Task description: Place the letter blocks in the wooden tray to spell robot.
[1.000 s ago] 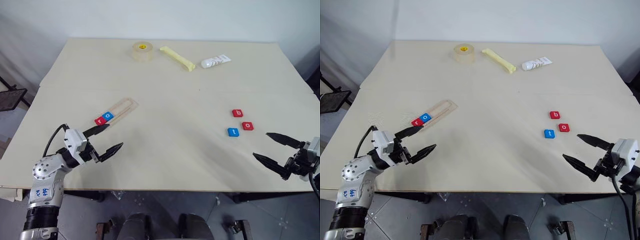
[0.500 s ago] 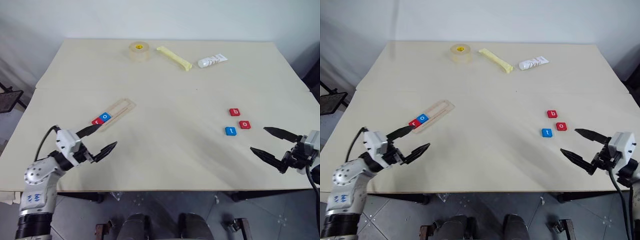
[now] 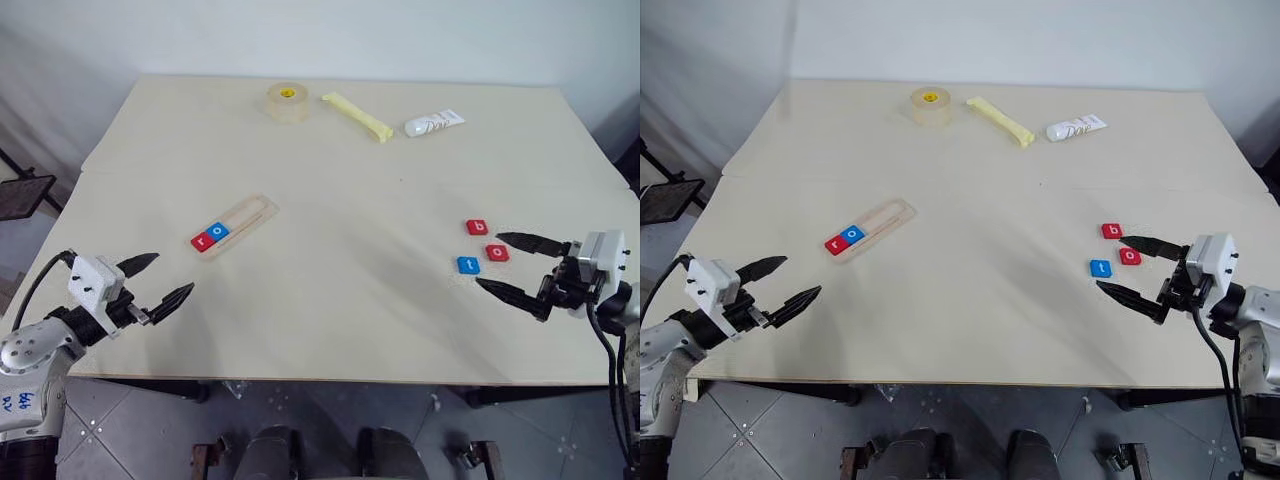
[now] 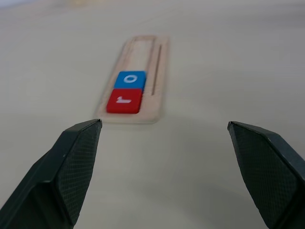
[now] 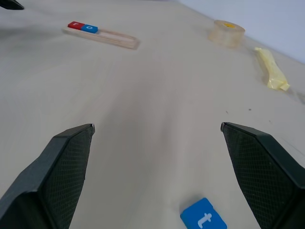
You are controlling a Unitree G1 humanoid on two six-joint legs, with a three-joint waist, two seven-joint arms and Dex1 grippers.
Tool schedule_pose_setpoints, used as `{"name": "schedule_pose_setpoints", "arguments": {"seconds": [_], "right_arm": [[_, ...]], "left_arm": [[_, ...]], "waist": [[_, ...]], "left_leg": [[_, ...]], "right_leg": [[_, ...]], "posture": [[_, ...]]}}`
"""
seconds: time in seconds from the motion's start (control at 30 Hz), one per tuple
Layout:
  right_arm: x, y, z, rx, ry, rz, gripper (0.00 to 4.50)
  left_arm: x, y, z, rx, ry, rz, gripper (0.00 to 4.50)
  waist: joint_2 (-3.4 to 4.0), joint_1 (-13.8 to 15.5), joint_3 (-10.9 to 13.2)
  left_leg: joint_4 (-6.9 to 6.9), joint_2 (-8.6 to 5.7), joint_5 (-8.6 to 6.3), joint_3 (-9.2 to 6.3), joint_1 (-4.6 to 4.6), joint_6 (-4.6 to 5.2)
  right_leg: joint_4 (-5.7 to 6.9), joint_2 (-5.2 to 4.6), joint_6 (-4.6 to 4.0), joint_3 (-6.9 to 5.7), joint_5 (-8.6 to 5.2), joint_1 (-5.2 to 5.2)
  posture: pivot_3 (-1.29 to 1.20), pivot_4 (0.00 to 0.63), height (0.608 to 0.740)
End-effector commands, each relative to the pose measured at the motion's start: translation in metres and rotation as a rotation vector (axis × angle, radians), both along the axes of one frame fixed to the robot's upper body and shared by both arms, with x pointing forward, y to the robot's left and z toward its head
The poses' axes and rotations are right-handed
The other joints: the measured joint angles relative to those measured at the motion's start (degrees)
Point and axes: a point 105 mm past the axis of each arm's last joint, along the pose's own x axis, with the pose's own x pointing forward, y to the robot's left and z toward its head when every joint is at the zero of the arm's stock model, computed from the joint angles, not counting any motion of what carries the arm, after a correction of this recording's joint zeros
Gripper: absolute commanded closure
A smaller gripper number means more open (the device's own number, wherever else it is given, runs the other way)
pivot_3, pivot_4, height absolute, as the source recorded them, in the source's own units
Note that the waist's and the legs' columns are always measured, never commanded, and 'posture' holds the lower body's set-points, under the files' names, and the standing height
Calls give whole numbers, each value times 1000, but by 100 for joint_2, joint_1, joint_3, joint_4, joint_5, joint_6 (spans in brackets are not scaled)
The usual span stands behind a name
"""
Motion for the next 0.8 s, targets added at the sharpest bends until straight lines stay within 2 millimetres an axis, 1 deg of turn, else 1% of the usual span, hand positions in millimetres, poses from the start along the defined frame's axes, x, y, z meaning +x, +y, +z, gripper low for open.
{"name": "schedule_pose_setpoints", "arguments": {"seconds": [0.03,0.17,0.23,0.3,0.43,0.53,0.67,0.8], "right_arm": [[2,5,12,-20,-41,31,47],[0,9,13,-23,-45,47,47],[-2,10,14,-24,-48,50,47],[-4,11,14,-24,-52,54,47],[-6,13,14,-21,-55,57,47],[-11,15,12,-15,-58,55,47],[-16,16,8,-7,-57,44,47],[-19,16,6,-2,-54,33,47]], "left_arm": [[17,7,6,48,74,-10,0],[35,15,6,77,145,-16,0],[45,15,6,85,190,-22,0],[53,9,5,92,217,-55,0],[61,4,4,101,247,-87,0],[73,-3,7,105,245,-113,0],[83,-4,5,131,268,-106,0],[90,-8,5,143,272,-123,0]], "waist": [[0,11,1],[0,-18,1],[0,-17,1],[0,-23,1],[-4,-34,3],[-6,-28,4],[-15,-14,10],[-18,-19,11]], "left_leg": [[2,-1,0,-1,0,0],[3,-4,0,0,-1,-1],[-7,-9,0,1,0,-1],[-9,-10,0,1,-3,-1],[-10,-11,0,2,-7,-1],[-7,-11,0,3,-7,-1],[2,-12,0,3,-8,-1],[1,-13,0,3,-10,-1]], "right_leg": [[7,0,0,-2,0,-2],[20,5,0,-18,0,-9],[28,3,0,-20,0,-18],[34,5,0,-24,0,-24],[43,6,1,-24,0,-32],[46,7,1,-25,0,-32],[48,6,3,-24,1,-30],[49,6,3,-25,1,-32]], "posture": [[0,150,740],[0,150,740],[0,150,740],[0,150,740],[0,150,740],[0,150,740],[0,150,740],[0,150,740]]}}
